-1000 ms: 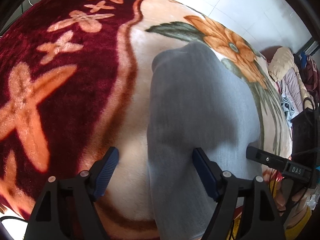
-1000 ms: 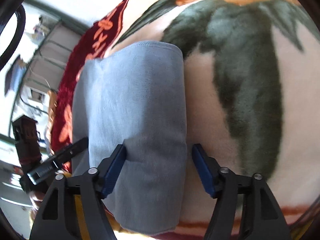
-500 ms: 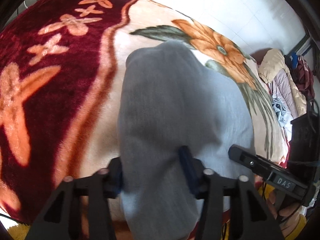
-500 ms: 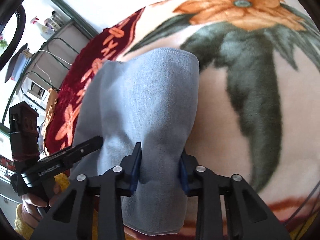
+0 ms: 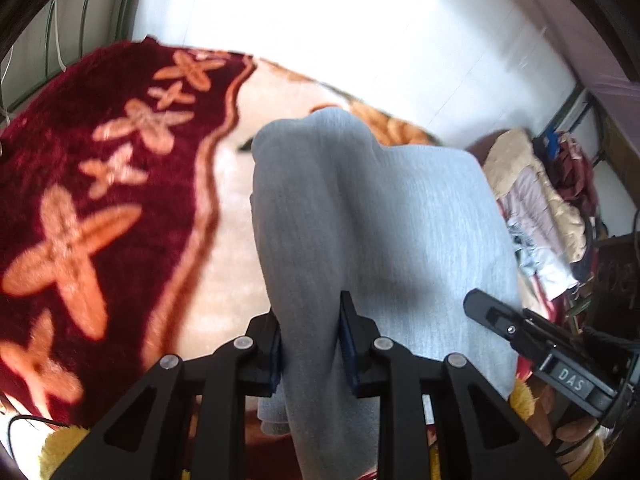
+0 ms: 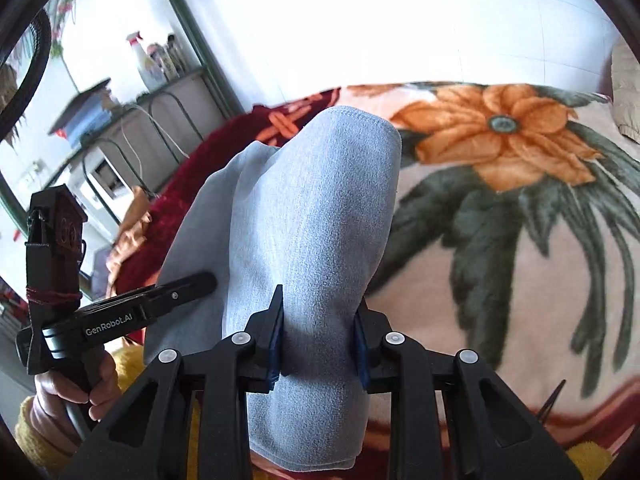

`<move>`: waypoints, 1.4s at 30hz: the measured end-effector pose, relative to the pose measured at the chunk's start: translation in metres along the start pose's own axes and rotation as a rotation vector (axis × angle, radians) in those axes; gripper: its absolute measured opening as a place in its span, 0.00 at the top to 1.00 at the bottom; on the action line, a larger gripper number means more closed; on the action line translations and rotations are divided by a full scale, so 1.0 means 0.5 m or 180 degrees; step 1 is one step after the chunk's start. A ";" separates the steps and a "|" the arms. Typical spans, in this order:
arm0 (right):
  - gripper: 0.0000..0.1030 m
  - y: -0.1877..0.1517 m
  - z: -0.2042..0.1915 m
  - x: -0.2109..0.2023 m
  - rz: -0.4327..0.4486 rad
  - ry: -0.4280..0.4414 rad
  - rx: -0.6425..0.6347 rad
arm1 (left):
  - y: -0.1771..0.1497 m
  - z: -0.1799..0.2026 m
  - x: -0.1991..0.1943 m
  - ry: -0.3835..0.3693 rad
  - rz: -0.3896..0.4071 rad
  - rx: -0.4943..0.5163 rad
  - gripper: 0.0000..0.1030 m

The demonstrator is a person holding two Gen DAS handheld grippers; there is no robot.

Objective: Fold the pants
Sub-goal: 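Grasp the folded bundle with the left gripper while the right gripper also grips it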

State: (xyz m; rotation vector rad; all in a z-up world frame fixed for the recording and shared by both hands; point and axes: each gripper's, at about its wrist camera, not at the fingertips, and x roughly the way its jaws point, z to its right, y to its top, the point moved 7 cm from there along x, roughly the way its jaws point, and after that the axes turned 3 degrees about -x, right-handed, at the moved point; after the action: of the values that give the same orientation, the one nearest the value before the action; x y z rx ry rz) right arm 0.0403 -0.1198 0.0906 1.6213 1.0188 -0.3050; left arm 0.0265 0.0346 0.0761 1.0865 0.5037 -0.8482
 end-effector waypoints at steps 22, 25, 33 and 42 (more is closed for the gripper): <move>0.72 0.112 -0.019 -0.086 0.0447 0.0029 -0.0156 | 0.118 0.105 -0.110 0.0195 0.0521 0.0546 0.77; 0.72 0.143 -0.006 -0.066 0.0484 -0.0019 -0.0167 | 0.152 0.112 -0.094 0.0268 0.0600 0.0606 0.77; 0.72 0.153 0.055 0.027 0.0305 -0.0199 -0.0119 | 0.176 0.106 0.030 0.0527 0.0534 0.0747 0.77; 0.72 0.106 0.151 0.174 0.0018 -0.0385 -0.0014 | 0.139 0.058 0.224 0.0617 0.0164 0.0855 0.77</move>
State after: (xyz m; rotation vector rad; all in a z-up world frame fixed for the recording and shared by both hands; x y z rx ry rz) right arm 0.1546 -0.1474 0.0433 1.5820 0.9220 -0.3921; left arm 0.1480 -0.0165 0.0454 1.4321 0.5306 -0.7838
